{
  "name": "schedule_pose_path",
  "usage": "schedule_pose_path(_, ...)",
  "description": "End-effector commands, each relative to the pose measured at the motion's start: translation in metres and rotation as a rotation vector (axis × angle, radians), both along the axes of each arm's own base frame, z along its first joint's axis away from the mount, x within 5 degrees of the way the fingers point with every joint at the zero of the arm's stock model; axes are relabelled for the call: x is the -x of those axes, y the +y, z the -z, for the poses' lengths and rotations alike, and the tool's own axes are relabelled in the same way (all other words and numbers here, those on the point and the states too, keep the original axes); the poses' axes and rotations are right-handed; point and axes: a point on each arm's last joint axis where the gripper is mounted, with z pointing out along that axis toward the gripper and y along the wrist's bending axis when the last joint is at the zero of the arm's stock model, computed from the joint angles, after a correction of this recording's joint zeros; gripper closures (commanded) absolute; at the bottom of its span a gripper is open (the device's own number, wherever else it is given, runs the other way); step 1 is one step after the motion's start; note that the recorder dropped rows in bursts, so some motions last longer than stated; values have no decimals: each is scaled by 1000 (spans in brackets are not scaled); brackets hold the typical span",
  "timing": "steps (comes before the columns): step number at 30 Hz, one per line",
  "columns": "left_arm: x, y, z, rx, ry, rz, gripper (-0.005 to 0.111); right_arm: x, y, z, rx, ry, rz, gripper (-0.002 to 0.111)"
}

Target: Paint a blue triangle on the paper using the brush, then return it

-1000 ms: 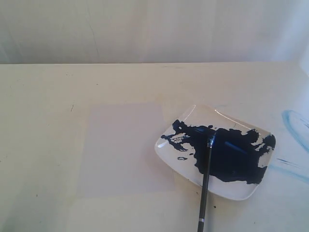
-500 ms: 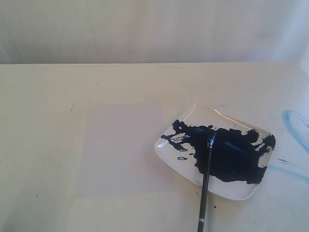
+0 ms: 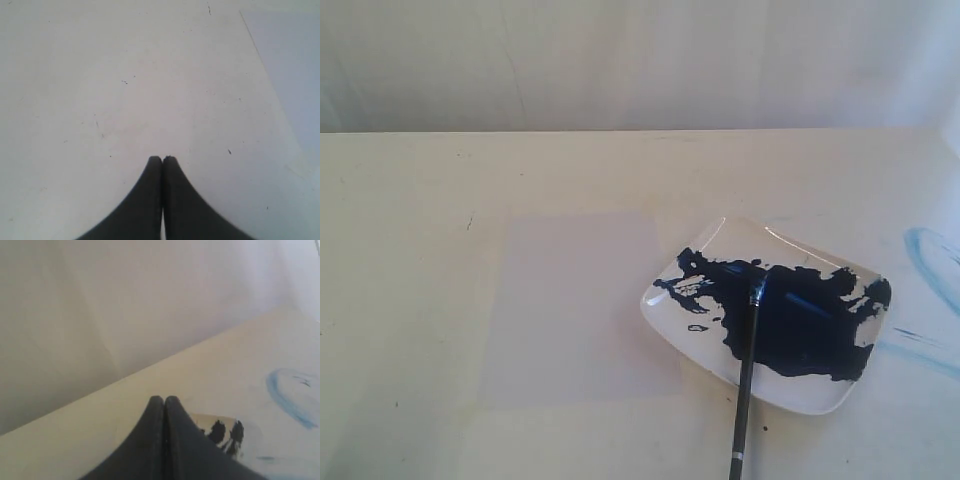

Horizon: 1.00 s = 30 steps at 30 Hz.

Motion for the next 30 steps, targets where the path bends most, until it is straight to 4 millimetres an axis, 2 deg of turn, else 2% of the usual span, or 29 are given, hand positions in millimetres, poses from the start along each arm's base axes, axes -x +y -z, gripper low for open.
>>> schedule_pose_path(1,0,0,1,4,2,5,107,-11,3,-27,207,266,-44,108)
schedule_pose_path(4,0,0,1,4,2,5,107,-27,14,-42,391,472,-196,108)
schedule_pose_path(6,0,0,1,4,2,5,107,-41,28,-50,477,552,-383,108)
schedule_pose_path(9,0,0,1,4,2,5,107,-62,48,-57,622,575,-708,108)
schedule_pose_path(11,0,0,1,4,2,5,107,-74,59,-57,706,553,-917,108)
schedule_pose_path(13,0,0,1,4,2,5,107,-84,69,-55,808,452,-1112,108)
schedule_pose_path(17,0,0,1,4,2,5,107,-99,83,-45,1106,160,-1429,108)
schedule_pose_path(21,0,0,1,4,2,5,107,-116,92,-34,1258,80,-1451,108)
schedule_pose_path(23,0,0,1,4,2,5,107,-122,95,-29,1404,34,-1466,108)
schedule_pose_path(27,0,0,1,4,2,5,107,-128,96,-21,1780,-22,-1506,108)
schedule_pose_path(30,0,0,1,4,2,5,107,-126,105,-20,1897,-92,-1533,108)
